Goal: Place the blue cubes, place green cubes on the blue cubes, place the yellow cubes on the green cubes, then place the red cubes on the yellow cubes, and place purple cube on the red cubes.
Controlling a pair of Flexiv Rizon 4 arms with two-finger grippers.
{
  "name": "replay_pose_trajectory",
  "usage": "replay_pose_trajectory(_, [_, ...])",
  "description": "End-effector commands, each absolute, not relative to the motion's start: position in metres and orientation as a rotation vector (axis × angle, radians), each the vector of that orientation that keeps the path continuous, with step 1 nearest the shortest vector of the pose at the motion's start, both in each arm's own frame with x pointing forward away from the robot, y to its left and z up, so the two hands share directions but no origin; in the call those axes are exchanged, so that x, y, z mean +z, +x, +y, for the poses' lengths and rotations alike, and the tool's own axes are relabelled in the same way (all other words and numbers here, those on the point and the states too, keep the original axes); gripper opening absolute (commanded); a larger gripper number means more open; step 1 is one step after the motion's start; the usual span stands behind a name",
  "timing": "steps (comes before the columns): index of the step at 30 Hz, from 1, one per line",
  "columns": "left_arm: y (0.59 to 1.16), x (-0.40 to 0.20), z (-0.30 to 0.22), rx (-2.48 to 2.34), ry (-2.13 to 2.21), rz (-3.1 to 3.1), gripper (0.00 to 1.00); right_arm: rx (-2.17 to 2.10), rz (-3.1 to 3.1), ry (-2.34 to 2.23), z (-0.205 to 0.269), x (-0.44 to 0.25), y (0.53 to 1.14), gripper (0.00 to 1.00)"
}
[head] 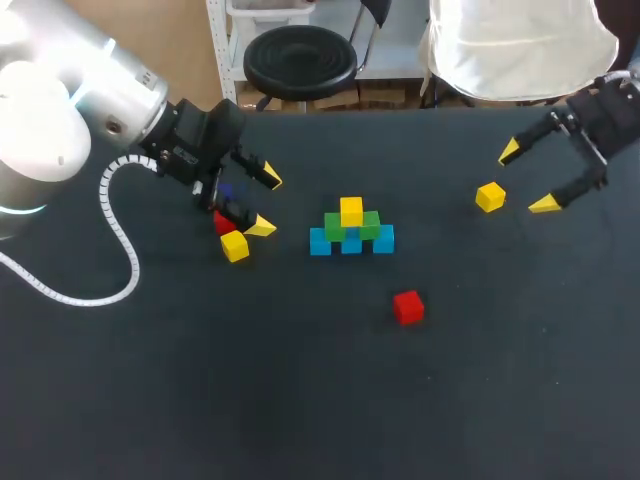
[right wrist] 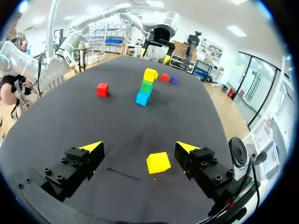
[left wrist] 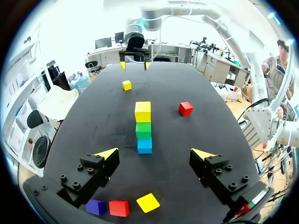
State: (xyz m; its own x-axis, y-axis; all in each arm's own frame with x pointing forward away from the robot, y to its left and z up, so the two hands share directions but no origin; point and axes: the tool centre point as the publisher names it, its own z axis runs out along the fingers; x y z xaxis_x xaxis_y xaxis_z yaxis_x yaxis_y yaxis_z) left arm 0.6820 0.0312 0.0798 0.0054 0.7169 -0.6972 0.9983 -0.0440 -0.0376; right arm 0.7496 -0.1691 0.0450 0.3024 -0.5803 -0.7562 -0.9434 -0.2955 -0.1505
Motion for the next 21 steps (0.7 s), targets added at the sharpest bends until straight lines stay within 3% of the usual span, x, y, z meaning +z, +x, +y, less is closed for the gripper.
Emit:
replay_pose_trajectory(1, [0.681, 0.079, 0.032, -0.774, 1.809, 1.755, 1.00, 0.927, 1.333, -2.052, -0.162, 0.030, 0.782, 1.00])
replay_pose_trajectory(21, [0.681, 0.079, 0.032, -0.774, 1.809, 1.755, 1.00, 1.060, 1.376, -2.059, -0.151, -0.002, 0.806, 1.00])
